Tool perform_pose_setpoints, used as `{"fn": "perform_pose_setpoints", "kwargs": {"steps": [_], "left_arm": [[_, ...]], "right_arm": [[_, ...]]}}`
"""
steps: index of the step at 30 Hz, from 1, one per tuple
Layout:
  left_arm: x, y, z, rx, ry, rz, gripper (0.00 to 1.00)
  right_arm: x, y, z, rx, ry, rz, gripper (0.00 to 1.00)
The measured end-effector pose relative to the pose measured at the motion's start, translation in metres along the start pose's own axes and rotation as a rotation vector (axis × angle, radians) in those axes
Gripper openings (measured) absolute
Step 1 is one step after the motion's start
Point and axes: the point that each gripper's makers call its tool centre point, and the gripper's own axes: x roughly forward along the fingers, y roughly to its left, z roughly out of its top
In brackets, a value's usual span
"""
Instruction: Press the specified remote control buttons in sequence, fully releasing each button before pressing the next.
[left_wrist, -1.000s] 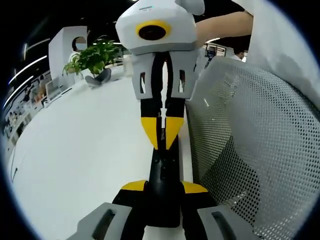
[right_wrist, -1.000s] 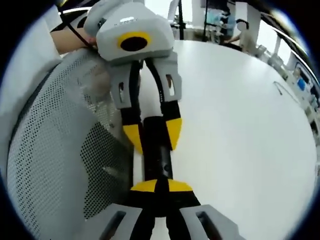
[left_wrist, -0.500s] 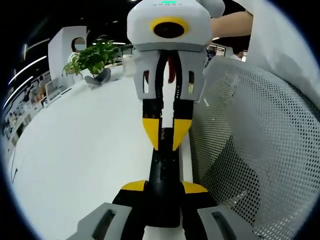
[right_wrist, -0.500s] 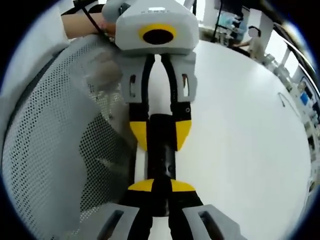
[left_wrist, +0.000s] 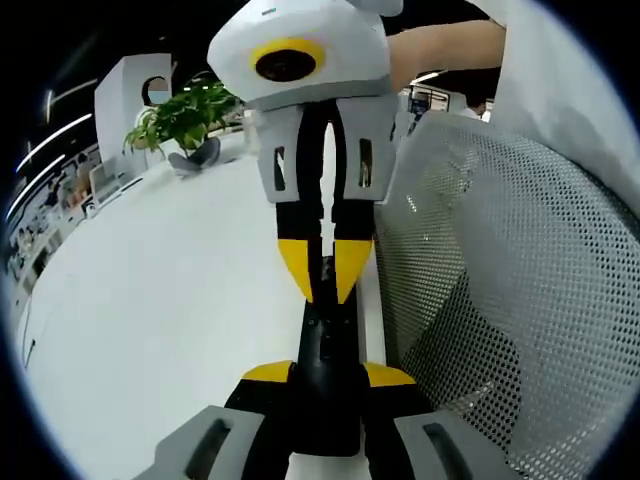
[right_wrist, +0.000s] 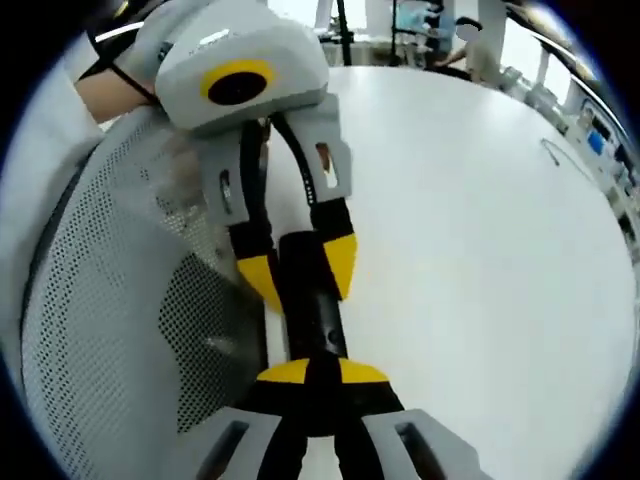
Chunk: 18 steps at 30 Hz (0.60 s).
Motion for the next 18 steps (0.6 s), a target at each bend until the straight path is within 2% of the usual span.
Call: {"fn": "perform_pose_setpoints", "kwargs": {"steps": [2, 4, 10, 16, 18], "left_arm": [[0.0001, 0.0000, -0.0002, 0.000, -0.001, 0.000, 0.24], [0.0000, 0.0000, -0.0002, 0.000, 0.000, 0.001, 0.24], [-0.0004, 0.0000, -0.0001, 0.001, 0.001, 0.002, 0.24], [-0.0001, -0.0002, -0.0003, 0.001, 0.002, 0.001, 0.24], [-0.0001, -0.0002, -0.0004, 0.001, 0.003, 0.001, 0.24]], "right_arm": [[-0.0006, 0.0020, -0.0012, 0.020, -0.010, -0.009, 0.05], [-0.0003, 0.0024, -0.0002, -0.021, -0.014, -0.014, 0.05], [-0.0015, 0.0039, -0.0021, -0.084, 0.010, -0.040, 0.05], [-0.0031, 0.0028, -0.0065, -0.082, 0.031, -0.043, 0.04], [-0.0018, 0.0041, -0.0061, -0.102, 0.057, -0.047, 0.05]]}}
